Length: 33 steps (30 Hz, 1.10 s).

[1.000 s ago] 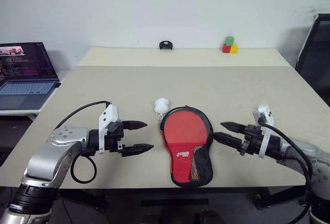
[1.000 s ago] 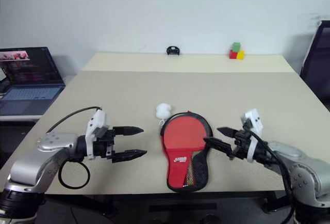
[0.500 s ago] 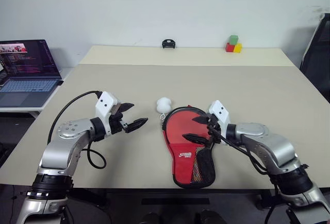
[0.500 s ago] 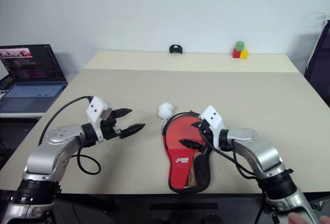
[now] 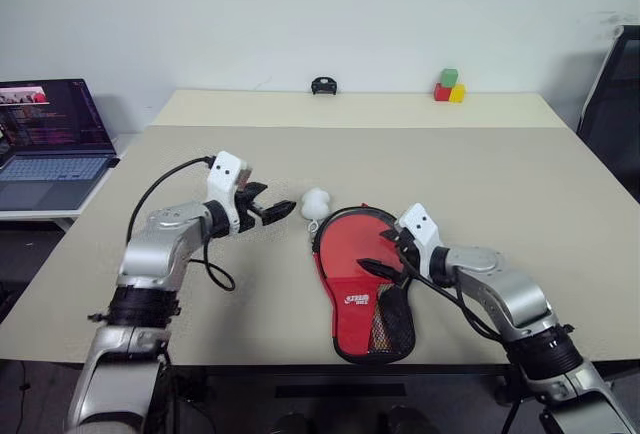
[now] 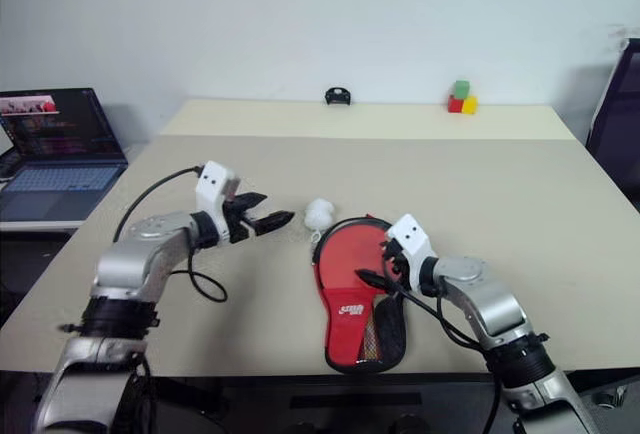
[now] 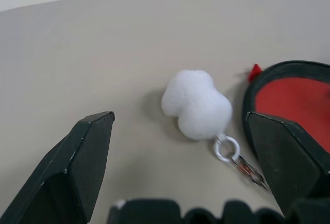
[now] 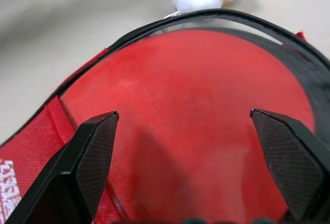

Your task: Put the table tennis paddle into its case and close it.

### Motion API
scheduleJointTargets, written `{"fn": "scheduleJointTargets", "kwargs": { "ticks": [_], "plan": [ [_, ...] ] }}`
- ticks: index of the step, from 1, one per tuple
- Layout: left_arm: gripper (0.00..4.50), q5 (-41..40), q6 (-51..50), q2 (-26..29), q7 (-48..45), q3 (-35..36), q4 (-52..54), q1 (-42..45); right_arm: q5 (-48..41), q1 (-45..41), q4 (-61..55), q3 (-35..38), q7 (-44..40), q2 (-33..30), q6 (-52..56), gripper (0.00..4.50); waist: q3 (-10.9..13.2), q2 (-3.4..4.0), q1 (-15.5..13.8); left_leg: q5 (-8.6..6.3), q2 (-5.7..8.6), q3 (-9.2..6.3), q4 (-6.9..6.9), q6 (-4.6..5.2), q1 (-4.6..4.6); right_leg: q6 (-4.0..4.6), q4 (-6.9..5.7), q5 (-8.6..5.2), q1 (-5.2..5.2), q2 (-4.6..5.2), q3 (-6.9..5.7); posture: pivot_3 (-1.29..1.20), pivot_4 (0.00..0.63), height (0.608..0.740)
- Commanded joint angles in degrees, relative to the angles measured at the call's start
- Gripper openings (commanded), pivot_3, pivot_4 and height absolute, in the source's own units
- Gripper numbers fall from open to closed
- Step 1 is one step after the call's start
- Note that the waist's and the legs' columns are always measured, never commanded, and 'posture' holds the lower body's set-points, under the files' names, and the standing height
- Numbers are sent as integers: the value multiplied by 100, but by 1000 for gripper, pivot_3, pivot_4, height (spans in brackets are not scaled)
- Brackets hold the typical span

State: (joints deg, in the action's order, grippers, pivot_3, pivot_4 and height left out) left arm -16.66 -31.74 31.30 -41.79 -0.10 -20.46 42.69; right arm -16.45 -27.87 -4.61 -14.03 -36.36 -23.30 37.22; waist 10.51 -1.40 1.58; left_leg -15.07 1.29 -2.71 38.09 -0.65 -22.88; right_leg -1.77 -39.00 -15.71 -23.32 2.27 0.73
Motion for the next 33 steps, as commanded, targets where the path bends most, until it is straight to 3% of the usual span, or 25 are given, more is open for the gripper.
{"fn": "scheduleJointTargets", "kwargs": {
  "ticks": [1,13,23,26,33],
  "plan": [
    [4500,335,307,-187,-55,-248,-710,563,30,14,-295,129,96,83,-14,4484,0,0,0,0,1,0,0,0,-1,0,0,0,0,0,0,0,150,740],
    [4500,1104,1215,-952,-420,-594,-3699,1982,69,234,-591,132,296,235,137,4484,0,0,21,0,2,4,0,0,-2,0,1,0,-3,-7,-13,0,150,740],
    [4500,1398,1810,-1343,-356,-458,-4834,2223,74,404,-779,134,420,254,216,4484,-2,-3,7,0,7,3,1,0,-2,-1,-2,0,-2,-7,-17,0,150,740],
    [3916,1385,1930,-1412,-425,-350,-4862,2224,147,438,-825,95,454,231,172,4500,-2,-4,-4,0,8,1,1,1,-2,-1,-3,0,0,-7,-17,0,150,740],
    [1554,1371,1990,-1377,-645,-240,-4789,2148,330,487,-770,70,483,176,180,4500,-2,-4,1,0,9,1,2,0,-3,-2,-1,0,-1,-8,-20,0,150,740]
  ]
}}
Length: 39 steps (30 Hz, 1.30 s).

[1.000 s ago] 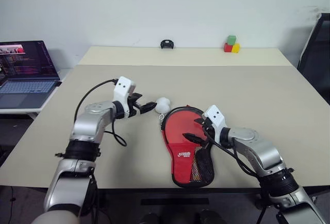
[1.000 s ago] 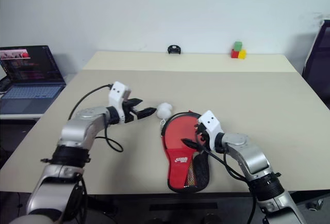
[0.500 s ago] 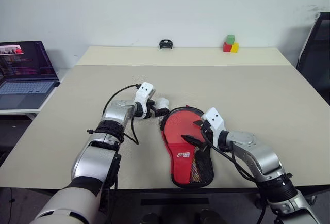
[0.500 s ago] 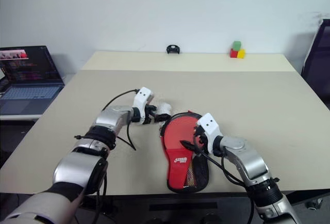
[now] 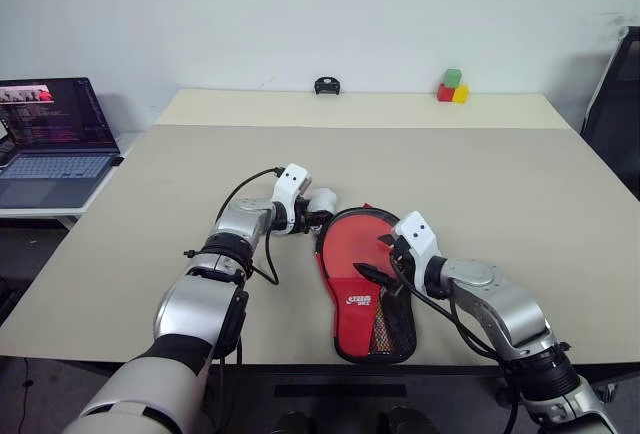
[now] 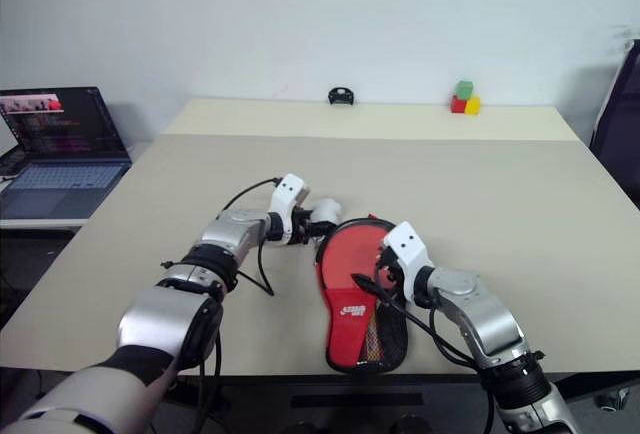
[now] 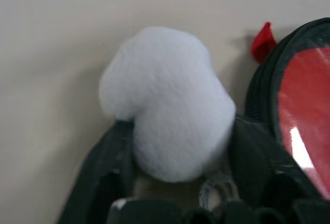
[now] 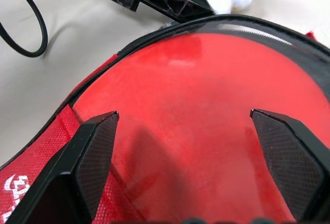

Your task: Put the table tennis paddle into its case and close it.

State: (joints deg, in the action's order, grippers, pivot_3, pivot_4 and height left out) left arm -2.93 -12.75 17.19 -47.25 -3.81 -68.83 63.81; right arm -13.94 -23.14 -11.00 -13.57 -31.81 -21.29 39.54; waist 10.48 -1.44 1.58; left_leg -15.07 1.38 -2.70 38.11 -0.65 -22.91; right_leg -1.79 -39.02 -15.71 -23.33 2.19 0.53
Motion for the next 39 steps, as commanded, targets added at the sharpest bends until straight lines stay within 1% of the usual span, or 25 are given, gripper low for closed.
{"fn": "scheduleJointTargets", "kwargs": {
  "ticks": [1,4,5,6,17,21,26,29,39],
  "plan": [
    [1245,-1,93,48,-110,141,55,20,88,14,-106,25,34,-15,-29,4500,0,0,2,0,0,0,0,0,0,0,0,0,0,0,0,0,150,740],
    [377,22,102,87,-141,172,72,-32,172,-24,-2,-79,-39,-43,45,4500,0,0,3,0,-1,1,0,0,1,0,-1,0,0,0,0,0,150,740],
    [187,32,105,105,-132,179,77,-51,195,-32,44,-129,-72,-52,102,4500,0,0,3,0,-1,1,0,0,1,0,-1,0,0,-1,0,0,150,740],
    [131,41,117,119,-117,186,83,-65,195,-35,80,-168,-110,-59,160,4500,0,0,4,0,-1,1,0,0,2,0,-1,0,0,-1,0,0,150,740],
    [130,128,181,110,-64,237,83,43,307,21,347,-439,-316,-111,345,4500,-8,-10,12,0,-3,1,1,0,8,0,-5,0,3,-2,1,0,150,740],
    [130,247,327,24,39,185,-16,209,443,-12,644,-508,-370,-133,275,4500,-19,-26,12,0,-3,1,1,0,12,0,-6,0,6,-2,1,0,150,740],
    [130,433,543,-47,134,135,-173,372,518,11,686,-545,-380,-119,286,4500,-43,-51,11,0,-3,0,2,0,20,0,-9,1,15,-2,-2,0,150,740],
    [130,612,758,-103,308,66,-325,507,530,66,682,-544,-343,-130,310,4500,-53,-55,10,0,-3,-1,3,0,20,0,-11,2,15,-3,-3,0,150,740],
    [130,1170,1455,-400,1378,-59,-741,927,480,405,321,-524,-108,-87,596,4500,-60,-62,1,0,-2,-2,3,0,18,-1,-7,2,15,-2,-3,0,150,740]
  ]
}}
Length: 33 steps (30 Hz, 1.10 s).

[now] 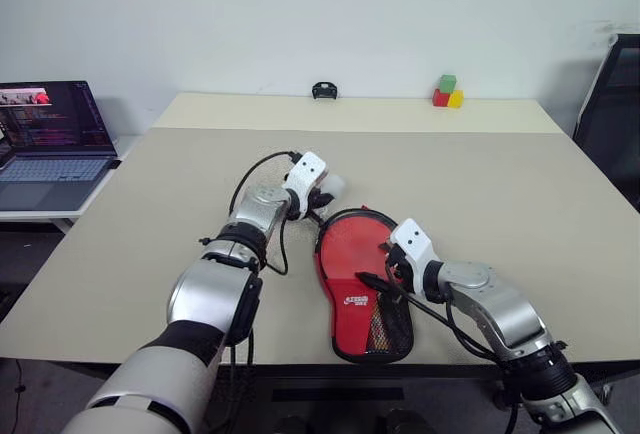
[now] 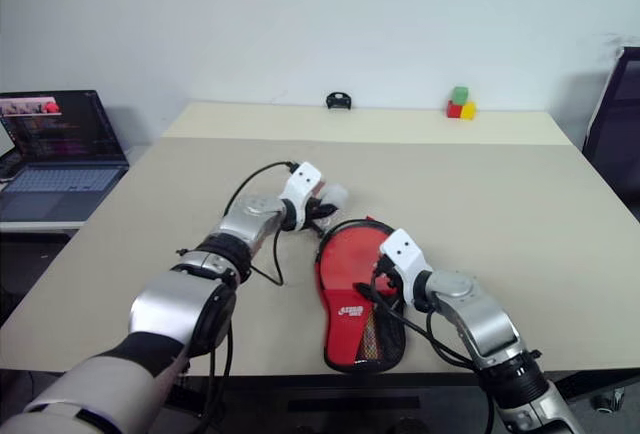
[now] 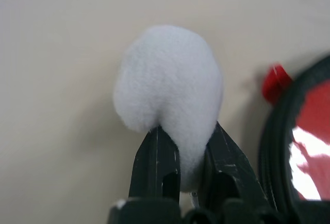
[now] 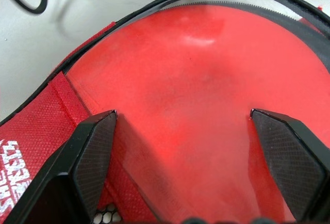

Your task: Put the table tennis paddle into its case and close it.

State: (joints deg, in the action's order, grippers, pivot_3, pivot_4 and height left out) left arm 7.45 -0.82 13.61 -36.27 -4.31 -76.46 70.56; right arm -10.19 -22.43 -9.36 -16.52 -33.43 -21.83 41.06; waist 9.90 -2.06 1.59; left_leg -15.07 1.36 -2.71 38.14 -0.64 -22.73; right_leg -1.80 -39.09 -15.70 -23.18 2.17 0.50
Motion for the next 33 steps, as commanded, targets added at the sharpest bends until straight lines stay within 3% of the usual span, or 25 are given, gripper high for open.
{"fn": "scheduleJointTargets", "kwargs": {
  "ticks": [1,21,33],
  "plan": [
    [130,177,316,-85,372,-13,1,282,97,382,94,-228,88,-26,493,4500,-2,0,0,0,0,0,-1,0,0,0,0,0,0,0,0,0,150,740],
    [130,1182,746,-1321,1976,-330,-232,1075,-109,1533,-1621,-86,989,189,1658,4500,-6,-6,-34,0,5,-5,-3,0,-9,-6,9,-4,0,1,-6,0,150,740],
    [130,1495,860,-1982,1660,-568,-266,943,-186,1694,-1934,-54,1160,171,1880,4500,-9,-2,-141,-1,17,-3,-3,0,-7,-20,7,-12,1,7,-6,0,150,740]
  ]
}}
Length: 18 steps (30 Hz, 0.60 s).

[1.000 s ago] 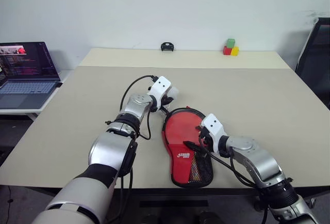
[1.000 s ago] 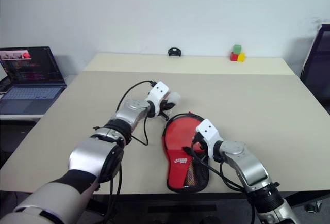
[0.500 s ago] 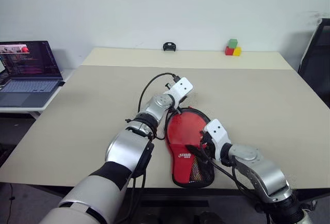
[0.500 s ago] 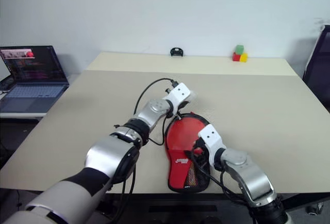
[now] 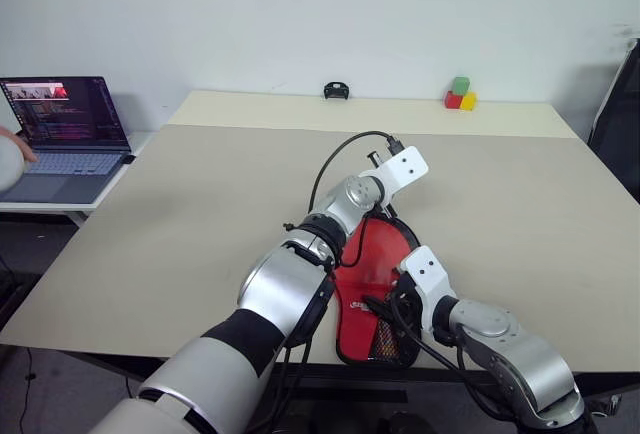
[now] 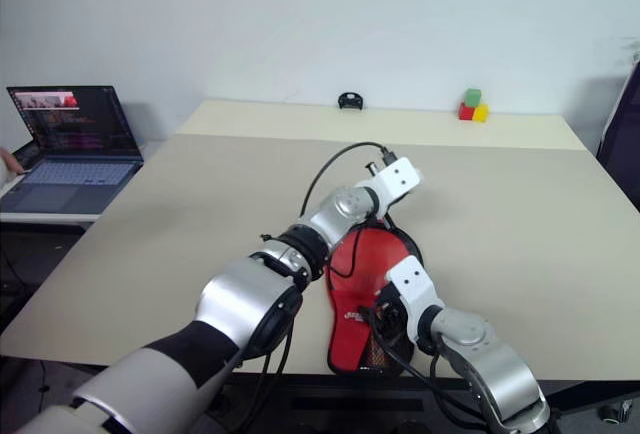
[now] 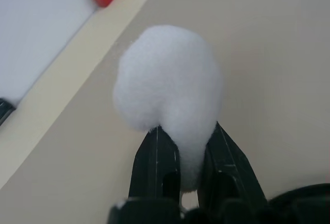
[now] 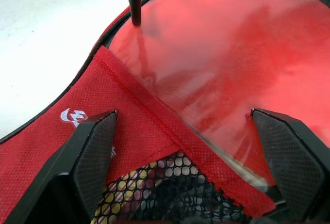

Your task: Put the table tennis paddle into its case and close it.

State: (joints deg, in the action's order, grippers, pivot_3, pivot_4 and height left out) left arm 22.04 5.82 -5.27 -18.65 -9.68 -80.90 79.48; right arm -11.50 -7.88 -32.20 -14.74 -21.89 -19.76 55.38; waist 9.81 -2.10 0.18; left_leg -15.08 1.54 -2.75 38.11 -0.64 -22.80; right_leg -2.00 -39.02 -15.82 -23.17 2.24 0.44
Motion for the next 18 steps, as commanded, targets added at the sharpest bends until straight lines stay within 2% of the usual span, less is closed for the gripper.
{"fn": "scheduleJointTargets", "kwargs": {
  "ticks": [1,6,16,17,18],
  "plan": [
    [130,84,185,-97,-137,-74,175,1,-60,232,357,-229,15,-27,443,4500,-1,1,0,0,0,0,0,0,0,0,0,0,0,0,0,0,150,740],
    [130,238,73,10,-550,-241,150,-337,-79,243,402,-233,33,-38,378,4500,-24,12,4,0,0,2,0,0,3,0,0,0,1,0,2,0,150,740],
    [3678,182,14,180,-650,-161,175,-366,-104,27,631,-283,-44,-46,291,4500,-45,13,9,0,-2,1,1,1,11,1,-4,1,9,-2,2,0,150,740],
    [3963,217,55,213,-691,-195,177,-358,-101,-7,669,-291,-58,-50,273,4500,-46,13,11,0,-2,1,1,1,13,1,-5,1,10,-2,2,0,150,740],
    [3963,237,98,245,-736,-216,181,-347,-98,-44,708,-296,-73,-54,255,4500,-46,14,23,0,-2,1,1,1,15,1,-6,1,13,-2,2,0,150,740]
  ]
}}
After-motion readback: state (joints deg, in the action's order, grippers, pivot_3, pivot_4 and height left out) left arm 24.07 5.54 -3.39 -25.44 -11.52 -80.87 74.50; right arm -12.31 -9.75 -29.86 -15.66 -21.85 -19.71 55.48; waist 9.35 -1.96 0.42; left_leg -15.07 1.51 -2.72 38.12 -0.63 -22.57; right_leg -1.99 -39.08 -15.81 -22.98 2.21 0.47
